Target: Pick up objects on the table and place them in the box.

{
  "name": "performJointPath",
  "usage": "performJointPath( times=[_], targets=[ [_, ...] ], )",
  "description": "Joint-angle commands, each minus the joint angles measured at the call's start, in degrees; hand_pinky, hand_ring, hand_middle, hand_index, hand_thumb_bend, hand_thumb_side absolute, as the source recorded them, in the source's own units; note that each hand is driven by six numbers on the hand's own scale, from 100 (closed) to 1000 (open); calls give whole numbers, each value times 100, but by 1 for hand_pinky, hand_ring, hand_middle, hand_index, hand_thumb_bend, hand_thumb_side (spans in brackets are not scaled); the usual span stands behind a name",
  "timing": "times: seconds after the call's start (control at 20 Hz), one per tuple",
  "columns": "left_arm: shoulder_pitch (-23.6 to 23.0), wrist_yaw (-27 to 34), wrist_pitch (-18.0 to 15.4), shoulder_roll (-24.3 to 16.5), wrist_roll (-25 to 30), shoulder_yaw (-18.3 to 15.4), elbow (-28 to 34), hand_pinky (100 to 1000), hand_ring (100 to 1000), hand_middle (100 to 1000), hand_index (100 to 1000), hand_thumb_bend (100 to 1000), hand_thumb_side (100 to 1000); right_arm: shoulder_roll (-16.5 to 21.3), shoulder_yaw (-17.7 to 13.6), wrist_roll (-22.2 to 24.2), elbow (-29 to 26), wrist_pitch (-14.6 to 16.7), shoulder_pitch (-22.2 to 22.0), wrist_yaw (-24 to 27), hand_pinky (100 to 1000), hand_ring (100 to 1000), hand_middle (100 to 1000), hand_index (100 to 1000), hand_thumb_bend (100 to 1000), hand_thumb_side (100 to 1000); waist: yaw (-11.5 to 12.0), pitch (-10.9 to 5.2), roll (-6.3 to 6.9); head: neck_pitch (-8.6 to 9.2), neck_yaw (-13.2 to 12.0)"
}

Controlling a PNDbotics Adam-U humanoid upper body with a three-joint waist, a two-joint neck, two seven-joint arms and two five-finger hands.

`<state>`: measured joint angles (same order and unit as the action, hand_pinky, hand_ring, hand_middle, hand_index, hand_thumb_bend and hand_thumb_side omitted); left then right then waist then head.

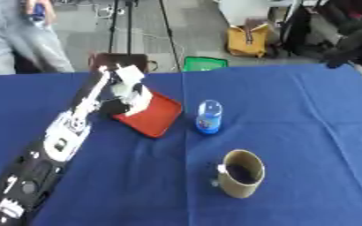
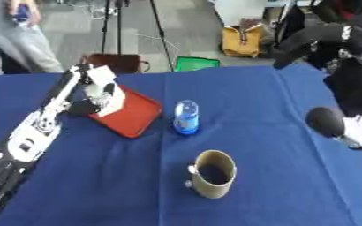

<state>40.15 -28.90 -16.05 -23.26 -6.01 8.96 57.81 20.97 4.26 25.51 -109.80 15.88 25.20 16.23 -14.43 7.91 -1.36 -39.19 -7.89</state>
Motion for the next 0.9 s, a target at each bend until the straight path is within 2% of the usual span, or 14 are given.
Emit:
performJointPath(
  times=[0.05, 0.15, 0.2, 0.35, 0.45, 0.5, 0.65, 0.7, 0.85, 0.9],
  targets=[
    [204, -420, -95, -171, -173, -193, -448, 514, 606, 607, 637, 100, 339, 53, -9, 29, -73, 11, 91, 46, 774, 642, 689, 790, 600, 408, -16, -70, -16, 25, -24],
    [269, -651, -55, -224, -218, -307, -815, 530, 624, 631, 663, 100, 367, 49, 1, 41, -80, 18, 96, 54, 774, 642, 689, 790, 600, 408, -83, -54, -34, 16, -31],
    [291, -766, -51, -252, -195, -340, -969, 564, 666, 694, 719, 100, 419, 51, 4, 48, -81, 22, 95, 55, 774, 642, 688, 790, 602, 407, -111, -45, -42, 19, -30],
    [355, -1008, -108, -305, -34, -424, -1218, 595, 714, 784, 814, 100, 478, 51, 7, 64, -78, 32, 91, 55, 775, 641, 689, 790, 602, 407, -156, -23, -58, 22, -31],
    [375, -1073, -150, -318, 37, -463, -1267, 595, 714, 784, 814, 100, 478, 50, 6, 69, -77, 39, 89, 54, 775, 641, 689, 790, 602, 407, -164, -17, -63, 22, -31],
    [384, -1081, -167, -320, 62, -475, -1270, 602, 738, 846, 877, 100, 520, 49, 5, 70, -74, 40, 87, 53, 775, 641, 689, 790, 603, 407, -166, -13, -68, 21, -31],
    [393, -1030, -207, -310, 131, -485, -1229, 605, 755, 891, 919, 100, 555, 43, 4, 74, -70, 43, 88, 51, 775, 641, 689, 790, 603, 406, -164, -6, -76, 21, -25],
    [392, -992, -233, -286, 160, -471, -1197, 609, 771, 936, 962, 100, 619, 39, 3, 75, -70, 44, 88, 52, 775, 641, 688, 790, 604, 406, -164, -2, -81, 24, -23],
    [385, -853, -340, -226, 321, -413, -1102, 614, 778, 948, 974, 120, 637, 29, 3, 85, -68, 48, 85, 52, 775, 640, 688, 790, 604, 407, -161, 4, -93, 30, -22],
    [383, -840, -382, -212, 410, -378, -1079, 653, 800, 942, 987, 330, 703, 25, 2, 88, -66, 48, 84, 51, 775, 640, 688, 790, 604, 407, -164, 6, -97, 30, -24]
  ],
)
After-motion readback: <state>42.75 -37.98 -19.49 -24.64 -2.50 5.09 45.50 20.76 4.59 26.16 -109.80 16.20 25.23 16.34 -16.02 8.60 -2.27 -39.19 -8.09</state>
